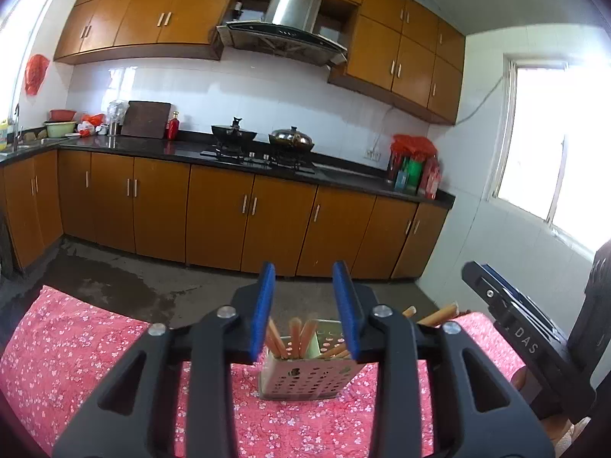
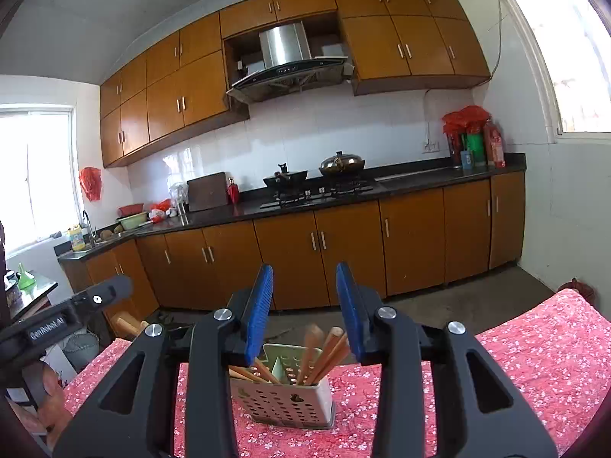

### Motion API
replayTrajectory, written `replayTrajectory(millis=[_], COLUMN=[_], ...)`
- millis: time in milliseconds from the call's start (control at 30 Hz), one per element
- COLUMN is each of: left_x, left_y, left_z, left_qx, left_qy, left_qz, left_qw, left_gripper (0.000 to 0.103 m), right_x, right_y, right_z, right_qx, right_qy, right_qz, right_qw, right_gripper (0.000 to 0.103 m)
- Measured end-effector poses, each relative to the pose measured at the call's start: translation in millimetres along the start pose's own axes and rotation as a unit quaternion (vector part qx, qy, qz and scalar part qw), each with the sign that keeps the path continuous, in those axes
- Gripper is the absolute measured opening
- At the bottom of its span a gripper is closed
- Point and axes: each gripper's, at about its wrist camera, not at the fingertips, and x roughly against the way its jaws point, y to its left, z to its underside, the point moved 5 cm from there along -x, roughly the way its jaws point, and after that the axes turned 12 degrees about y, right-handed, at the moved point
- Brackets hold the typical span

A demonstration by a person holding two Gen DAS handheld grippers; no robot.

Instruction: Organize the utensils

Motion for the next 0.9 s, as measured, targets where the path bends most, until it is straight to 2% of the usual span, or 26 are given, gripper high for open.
replayTrajectory(millis=[67, 133, 167, 267, 333, 367, 400, 600, 733, 900], left_x=[12, 29, 38, 62, 76, 82, 89, 110, 115, 128], left_y=[6, 12, 14, 21, 24, 25, 26, 27, 27, 22], left_z=[0, 4, 8, 23, 38, 46, 57, 116, 144, 172], left_qx=[0.007, 0.007, 0.005, -0.005, -0.014, -0.019, -0.027, -0.060, -0.060, -0.068], left_qy=[-0.008, -0.019, -0.024, -0.034, -0.039, -0.041, -0.042, -0.028, -0.014, -0.037], left_qz=[0.001, -0.005, -0.010, -0.030, -0.043, -0.051, -0.062, -0.120, -0.137, -0.150], left_qw=[0.9999, 0.9998, 0.9996, 0.9990, 0.9982, 0.9977, 0.9969, 0.9906, 0.9886, 0.9857], left_gripper=[0.043, 0.055, 0.058, 0.075, 0.090, 0.094, 0.098, 0.099, 0.099, 0.099], right_x=[13, 23, 33, 53, 61, 65, 70, 84, 94, 107], right_y=[-2, -2, -1, 3, 6, 8, 10, 21, 23, 24], right_z=[-2, -3, 0, 11, 19, 24, 33, 76, 108, 136], right_qx=[-0.003, -0.001, 0.002, 0.014, 0.020, 0.023, 0.027, 0.052, 0.045, 0.044], right_qy=[-0.008, -0.015, -0.020, -0.027, -0.029, -0.030, -0.029, 0.003, 0.030, 0.033], right_qz=[0.002, 0.005, 0.008, 0.019, 0.027, 0.033, 0.041, 0.084, 0.090, 0.095], right_qw=[1.000, 1.000, 1.000, 0.999, 0.999, 0.999, 0.998, 0.995, 0.994, 0.994], right_gripper=[0.047, 0.056, 0.064, 0.087, 0.098, 0.101, 0.101, 0.101, 0.101, 0.101])
